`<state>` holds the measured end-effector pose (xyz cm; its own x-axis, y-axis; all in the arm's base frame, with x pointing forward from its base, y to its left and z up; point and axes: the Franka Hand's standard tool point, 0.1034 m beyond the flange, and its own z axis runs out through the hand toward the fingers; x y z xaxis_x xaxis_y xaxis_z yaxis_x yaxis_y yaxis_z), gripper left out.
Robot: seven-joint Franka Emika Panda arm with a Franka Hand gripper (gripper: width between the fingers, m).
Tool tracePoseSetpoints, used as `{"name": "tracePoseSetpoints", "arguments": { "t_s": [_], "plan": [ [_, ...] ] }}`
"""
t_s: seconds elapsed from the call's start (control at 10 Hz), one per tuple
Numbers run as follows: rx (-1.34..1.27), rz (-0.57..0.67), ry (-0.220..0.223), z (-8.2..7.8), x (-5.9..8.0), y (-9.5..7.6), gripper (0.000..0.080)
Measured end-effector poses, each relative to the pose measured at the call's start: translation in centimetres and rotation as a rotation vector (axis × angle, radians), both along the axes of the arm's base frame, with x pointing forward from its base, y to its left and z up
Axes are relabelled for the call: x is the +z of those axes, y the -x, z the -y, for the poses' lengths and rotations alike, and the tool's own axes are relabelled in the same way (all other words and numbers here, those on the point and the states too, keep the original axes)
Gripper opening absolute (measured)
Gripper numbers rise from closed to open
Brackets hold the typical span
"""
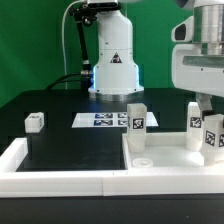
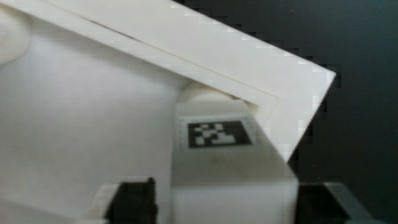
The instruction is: Assemble square table
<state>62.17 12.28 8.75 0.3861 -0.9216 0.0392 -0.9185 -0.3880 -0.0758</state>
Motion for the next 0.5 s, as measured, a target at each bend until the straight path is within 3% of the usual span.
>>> {"name": "tracePoseSetpoints", "arguments": {
  "t_s": [0.1, 0.2, 0.3, 0.5],
  "plan": [
    [0.000, 0.000, 0.000, -0.04, 0.00, 0.01, 0.0503],
    [0.042, 0.001, 0.004, -0.01, 0.00, -0.01, 0.0503],
    [0.107, 0.003, 0.009, 0.05, 0.01, -0.04, 0.0617],
    [0.277, 0.004, 0.025, -0.04, 0.15, -0.10, 0.0640]
  ]
}}
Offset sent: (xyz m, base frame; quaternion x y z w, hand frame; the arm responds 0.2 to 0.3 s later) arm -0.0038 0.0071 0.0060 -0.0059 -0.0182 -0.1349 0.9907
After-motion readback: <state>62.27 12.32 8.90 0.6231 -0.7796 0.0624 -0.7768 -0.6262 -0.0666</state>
